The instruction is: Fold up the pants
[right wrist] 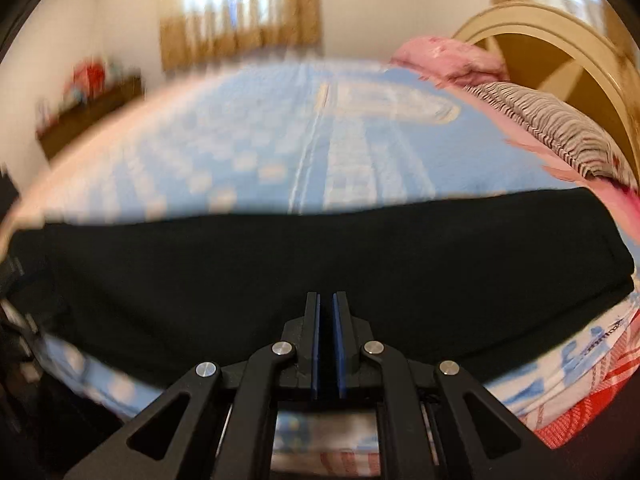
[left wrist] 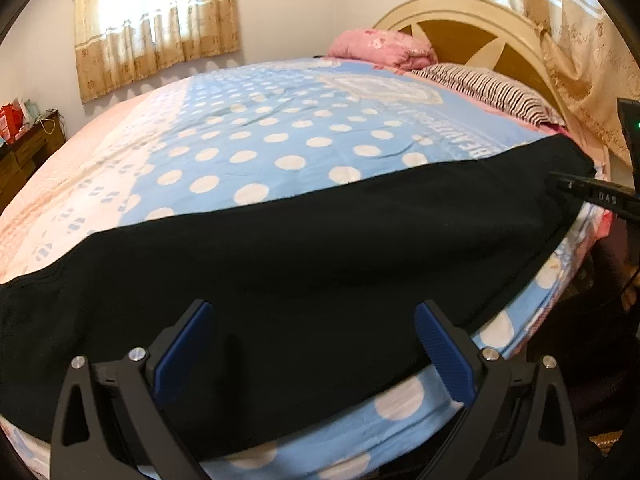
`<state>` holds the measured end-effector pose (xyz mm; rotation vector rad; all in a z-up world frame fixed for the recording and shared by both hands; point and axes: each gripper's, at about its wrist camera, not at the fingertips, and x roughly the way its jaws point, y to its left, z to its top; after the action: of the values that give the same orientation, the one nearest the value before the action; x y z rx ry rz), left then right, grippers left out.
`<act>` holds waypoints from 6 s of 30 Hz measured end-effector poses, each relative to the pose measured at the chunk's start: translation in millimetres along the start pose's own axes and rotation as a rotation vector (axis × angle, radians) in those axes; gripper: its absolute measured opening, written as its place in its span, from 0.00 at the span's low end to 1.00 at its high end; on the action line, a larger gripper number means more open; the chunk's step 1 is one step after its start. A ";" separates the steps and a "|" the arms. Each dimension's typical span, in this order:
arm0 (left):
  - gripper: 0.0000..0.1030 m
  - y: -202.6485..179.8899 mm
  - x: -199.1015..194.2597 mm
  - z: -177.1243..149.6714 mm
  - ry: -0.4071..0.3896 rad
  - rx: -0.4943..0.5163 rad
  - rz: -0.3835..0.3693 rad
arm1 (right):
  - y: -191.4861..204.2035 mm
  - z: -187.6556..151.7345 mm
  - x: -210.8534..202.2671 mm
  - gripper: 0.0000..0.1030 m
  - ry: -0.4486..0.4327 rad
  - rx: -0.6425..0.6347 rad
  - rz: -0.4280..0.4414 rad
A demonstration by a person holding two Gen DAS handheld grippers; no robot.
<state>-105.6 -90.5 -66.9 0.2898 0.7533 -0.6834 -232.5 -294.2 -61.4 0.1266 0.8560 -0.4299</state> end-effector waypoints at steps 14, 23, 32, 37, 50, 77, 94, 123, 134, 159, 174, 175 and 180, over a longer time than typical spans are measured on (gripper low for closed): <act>0.99 28.6 -31.3 -34.8 0.052 0.065 0.030 | 66.8 30.9 -33.7 0.07 -0.118 0.007 0.361; 0.99 132.8 -61.1 -14.7 -0.054 -0.153 0.367 | 196.8 105.2 32.4 0.53 0.015 -0.118 0.901; 0.99 180.1 -42.4 -58.0 -0.005 -0.256 0.576 | 270.7 116.9 98.6 0.53 0.234 -0.195 0.989; 0.99 181.1 -46.8 -62.2 -0.023 -0.274 0.543 | 270.1 102.5 70.0 0.53 0.197 -0.270 0.992; 0.99 209.9 -51.1 -59.4 -0.027 -0.367 0.655 | 291.1 102.0 89.0 0.53 0.326 -0.357 1.061; 1.00 210.4 -44.9 -58.4 -0.015 -0.350 0.648 | 206.6 142.1 66.0 0.48 0.018 -0.031 0.846; 1.00 216.3 -40.5 -42.6 0.089 -0.407 0.645 | 223.8 88.3 20.1 0.50 -0.107 -0.149 0.711; 1.00 75.4 -1.1 10.2 0.073 -0.202 0.320 | 55.5 10.7 -29.7 0.50 -0.092 -0.027 0.337; 1.00 90.7 -14.9 -29.7 0.117 -0.171 0.414 | 169.6 -18.6 7.9 0.59 0.079 -0.192 0.634; 1.00 12.6 6.0 42.2 -0.035 -0.067 0.155 | -66.0 31.7 -6.9 0.59 -0.010 0.128 -0.072; 1.00 -19.2 15.8 51.3 -0.007 -0.035 0.104 | -104.7 49.7 -18.7 0.59 -0.105 0.008 -0.212; 1.00 -23.9 17.3 55.8 -0.011 -0.035 0.101 | -108.4 53.3 -7.9 0.59 -0.081 -0.012 -0.251; 1.00 -44.1 38.2 50.2 0.042 -0.014 0.060 | -174.3 40.0 -1.2 0.60 -0.041 0.121 -0.176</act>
<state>-88.0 -164.9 -58.9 0.3142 0.7860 -0.6166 -277.6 -463.0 -23.4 0.1544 0.8033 -0.6474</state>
